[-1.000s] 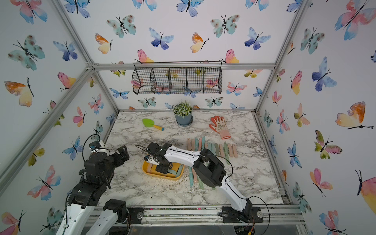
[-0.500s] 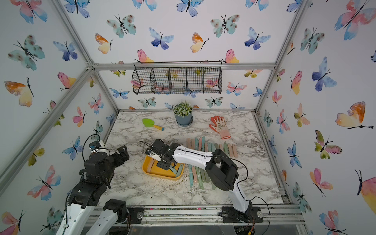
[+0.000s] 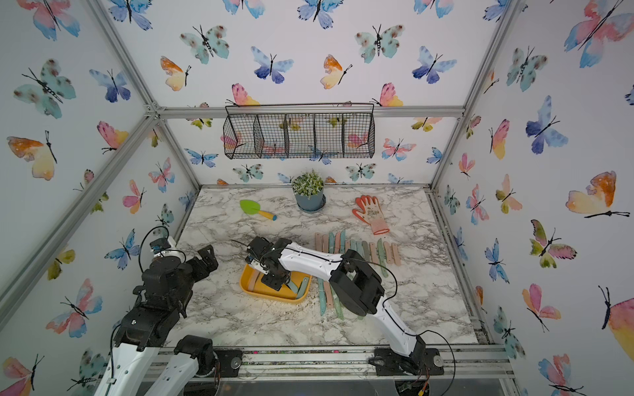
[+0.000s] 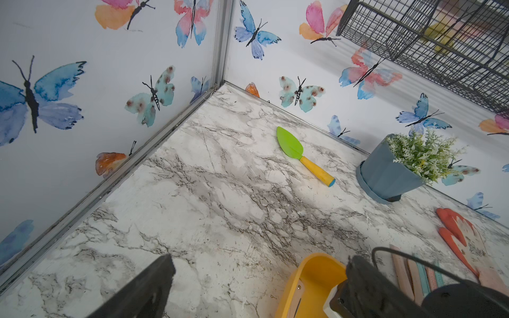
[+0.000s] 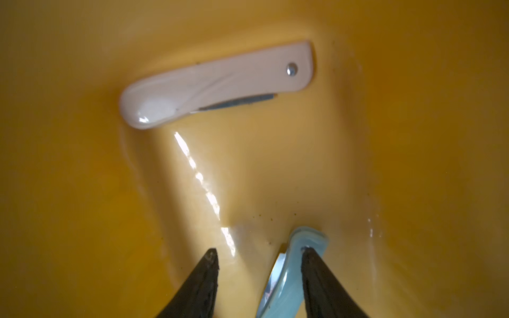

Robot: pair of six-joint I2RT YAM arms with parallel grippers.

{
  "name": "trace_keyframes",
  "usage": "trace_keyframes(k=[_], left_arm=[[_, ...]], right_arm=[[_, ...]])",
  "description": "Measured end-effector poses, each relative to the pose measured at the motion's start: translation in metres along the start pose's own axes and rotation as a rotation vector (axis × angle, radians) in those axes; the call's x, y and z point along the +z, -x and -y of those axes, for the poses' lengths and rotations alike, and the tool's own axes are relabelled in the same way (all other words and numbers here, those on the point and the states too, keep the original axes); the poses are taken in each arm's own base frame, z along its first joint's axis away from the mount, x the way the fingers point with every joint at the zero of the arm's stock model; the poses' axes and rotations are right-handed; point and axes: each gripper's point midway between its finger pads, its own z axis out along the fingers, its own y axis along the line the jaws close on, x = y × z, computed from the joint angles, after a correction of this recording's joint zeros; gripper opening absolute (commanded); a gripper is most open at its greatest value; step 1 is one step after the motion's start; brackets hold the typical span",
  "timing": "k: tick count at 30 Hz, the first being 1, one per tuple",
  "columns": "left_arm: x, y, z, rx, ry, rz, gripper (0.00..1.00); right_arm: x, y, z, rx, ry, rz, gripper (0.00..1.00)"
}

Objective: Take the fruit knife out of the storage box
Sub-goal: Pick up the fruit knife from the storage box.

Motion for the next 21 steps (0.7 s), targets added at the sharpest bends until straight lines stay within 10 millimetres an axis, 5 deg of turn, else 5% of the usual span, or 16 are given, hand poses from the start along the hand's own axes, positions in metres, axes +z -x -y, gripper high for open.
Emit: trace_keyframes(k=[21], left_arm=[[0.0, 0.0, 0.0, 0.0, 0.0, 0.0, 0.99]], right_arm=[[0.0, -0.011, 0.011, 0.117, -0.067, -0.014, 0.56]])
